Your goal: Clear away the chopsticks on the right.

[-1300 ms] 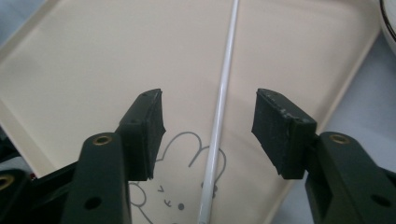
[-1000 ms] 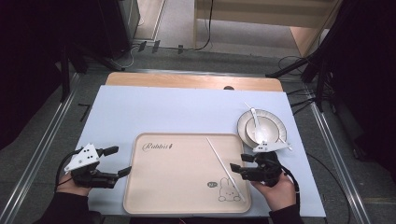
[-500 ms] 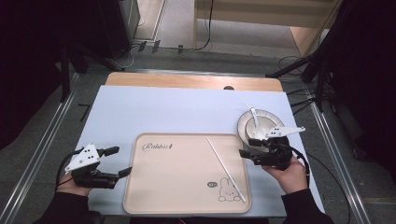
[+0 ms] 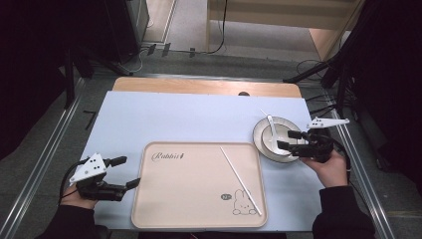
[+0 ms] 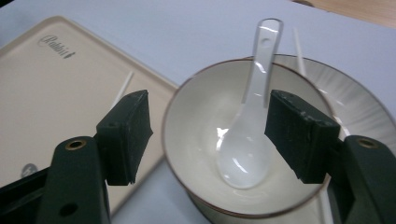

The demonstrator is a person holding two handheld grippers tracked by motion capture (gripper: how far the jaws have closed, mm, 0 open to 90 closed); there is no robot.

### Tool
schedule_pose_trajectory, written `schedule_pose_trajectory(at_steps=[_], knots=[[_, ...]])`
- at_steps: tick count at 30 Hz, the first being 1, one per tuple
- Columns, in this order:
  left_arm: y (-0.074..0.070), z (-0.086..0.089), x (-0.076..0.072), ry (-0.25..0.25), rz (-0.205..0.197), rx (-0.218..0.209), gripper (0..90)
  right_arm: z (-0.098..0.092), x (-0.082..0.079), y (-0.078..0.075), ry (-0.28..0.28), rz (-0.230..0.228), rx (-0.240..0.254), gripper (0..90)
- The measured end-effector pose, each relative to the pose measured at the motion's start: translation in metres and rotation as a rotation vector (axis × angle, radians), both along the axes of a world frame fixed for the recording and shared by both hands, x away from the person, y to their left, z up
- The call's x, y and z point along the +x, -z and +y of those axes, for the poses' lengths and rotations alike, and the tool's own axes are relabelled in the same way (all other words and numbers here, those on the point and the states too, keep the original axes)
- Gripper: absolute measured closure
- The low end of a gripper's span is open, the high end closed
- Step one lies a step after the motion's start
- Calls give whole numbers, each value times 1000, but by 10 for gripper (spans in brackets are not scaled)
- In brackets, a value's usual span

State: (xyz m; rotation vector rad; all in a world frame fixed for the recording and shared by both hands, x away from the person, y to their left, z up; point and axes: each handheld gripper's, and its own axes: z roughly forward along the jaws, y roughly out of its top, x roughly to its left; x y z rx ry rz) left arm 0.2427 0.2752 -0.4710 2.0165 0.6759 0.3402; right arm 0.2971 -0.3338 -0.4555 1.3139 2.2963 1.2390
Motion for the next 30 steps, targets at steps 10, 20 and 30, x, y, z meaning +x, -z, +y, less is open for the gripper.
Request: schedule_pose_trajectory(at_steps=[10,20,30], knots=[[0,0,0,4,1,2,152,-39,24,4,57,10,-52,324],[0,0,0,3,2,4,152,-70,39,13,153,39,-21,369],[0,0,-1,0,-2,1,152,-80,29,34,157,101,-45,525]])
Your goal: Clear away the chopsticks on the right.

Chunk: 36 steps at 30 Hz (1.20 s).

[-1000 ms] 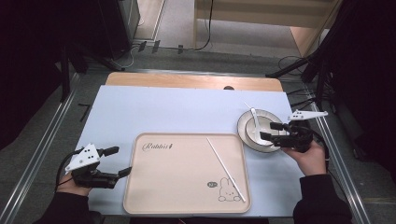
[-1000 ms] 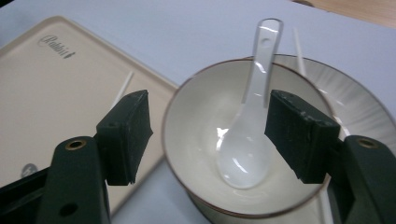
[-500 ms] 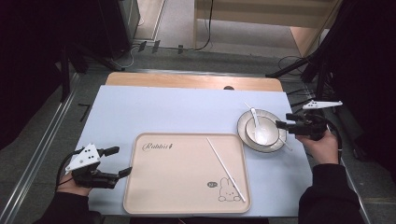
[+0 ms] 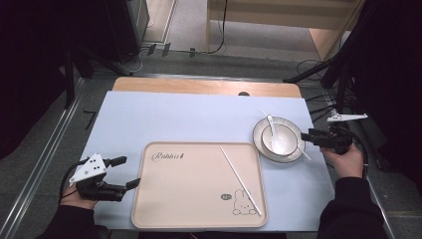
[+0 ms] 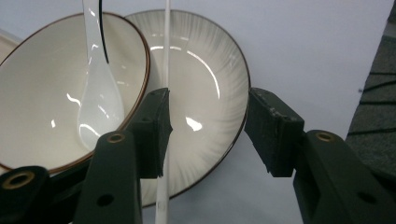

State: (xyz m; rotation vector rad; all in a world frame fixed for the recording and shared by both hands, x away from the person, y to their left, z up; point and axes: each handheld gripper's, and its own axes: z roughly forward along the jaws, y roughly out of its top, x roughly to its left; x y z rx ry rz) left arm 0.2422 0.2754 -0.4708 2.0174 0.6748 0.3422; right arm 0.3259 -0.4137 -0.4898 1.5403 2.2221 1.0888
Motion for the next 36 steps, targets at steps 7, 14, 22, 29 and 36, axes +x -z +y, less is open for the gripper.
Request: schedule_pose_trajectory(at_steps=[7,14,22,29,36], knots=[[0,0,0,1,-2,5,152,4,-12,6,-28,9,19,639],[0,0,0,0,4,11,152,15,-9,15,-70,73,-10,712],[0,0,0,3,4,10,152,25,-1,26,-107,136,-38,775],[0,0,0,2,4,8,152,28,3,27,-92,178,-39,837],[0,0,0,0,0,4,152,24,1,19,-60,173,-19,842]])
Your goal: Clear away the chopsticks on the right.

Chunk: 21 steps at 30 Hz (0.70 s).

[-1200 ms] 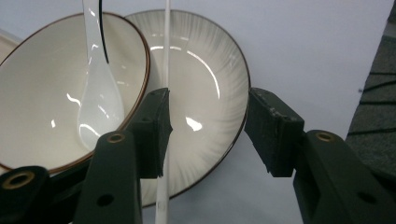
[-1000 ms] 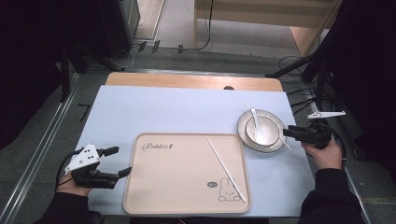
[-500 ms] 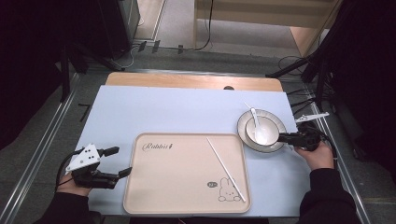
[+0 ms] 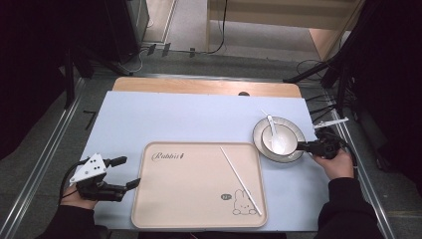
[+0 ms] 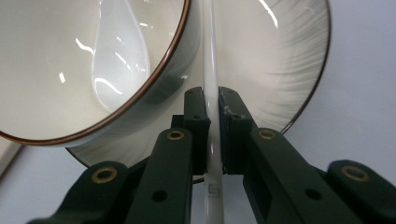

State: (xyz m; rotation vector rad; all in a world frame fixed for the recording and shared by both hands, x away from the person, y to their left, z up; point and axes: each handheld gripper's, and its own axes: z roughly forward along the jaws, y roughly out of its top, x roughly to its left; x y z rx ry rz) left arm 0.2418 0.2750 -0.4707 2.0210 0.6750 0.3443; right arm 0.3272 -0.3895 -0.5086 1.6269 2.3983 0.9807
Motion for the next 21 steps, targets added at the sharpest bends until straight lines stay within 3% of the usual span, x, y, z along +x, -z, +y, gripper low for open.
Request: schedule_pose_trajectory(at_steps=[11,16,21], knots=[[0,0,0,-3,-3,2,152,-16,-12,-34,174,-23,79,844],[-1,1,0,-4,-3,3,152,-9,-29,-54,240,-41,86,844],[-1,1,0,-8,-3,1,152,2,-47,-66,255,-66,105,844]])
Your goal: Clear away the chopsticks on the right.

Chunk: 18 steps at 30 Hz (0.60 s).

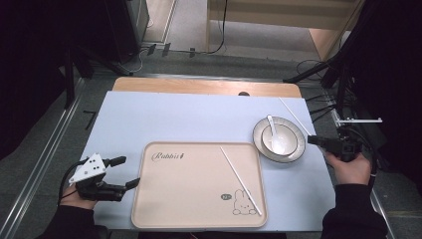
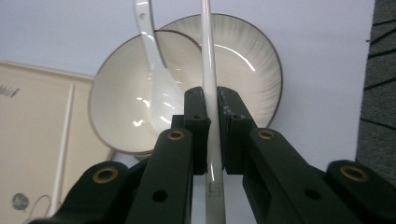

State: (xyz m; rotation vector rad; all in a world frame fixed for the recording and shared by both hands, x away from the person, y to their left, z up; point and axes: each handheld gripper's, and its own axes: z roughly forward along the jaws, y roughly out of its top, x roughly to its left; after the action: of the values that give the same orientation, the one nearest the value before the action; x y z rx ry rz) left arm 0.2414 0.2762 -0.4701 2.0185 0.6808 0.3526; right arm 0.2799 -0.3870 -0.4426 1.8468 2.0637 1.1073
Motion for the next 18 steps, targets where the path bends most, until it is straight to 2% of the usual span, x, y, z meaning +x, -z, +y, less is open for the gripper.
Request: schedule_pose_trajectory(at_steps=[8,9,12,18], knots=[[0,0,0,-2,0,-5,152,29,-31,-6,-41,-8,1,844],[0,0,0,0,0,-3,152,31,-32,-5,-49,-20,-3,845],[0,0,0,-3,-1,-4,152,40,-40,-7,-63,-13,11,844],[0,0,0,-4,-1,-4,152,63,-51,-5,-103,-17,-5,844]])
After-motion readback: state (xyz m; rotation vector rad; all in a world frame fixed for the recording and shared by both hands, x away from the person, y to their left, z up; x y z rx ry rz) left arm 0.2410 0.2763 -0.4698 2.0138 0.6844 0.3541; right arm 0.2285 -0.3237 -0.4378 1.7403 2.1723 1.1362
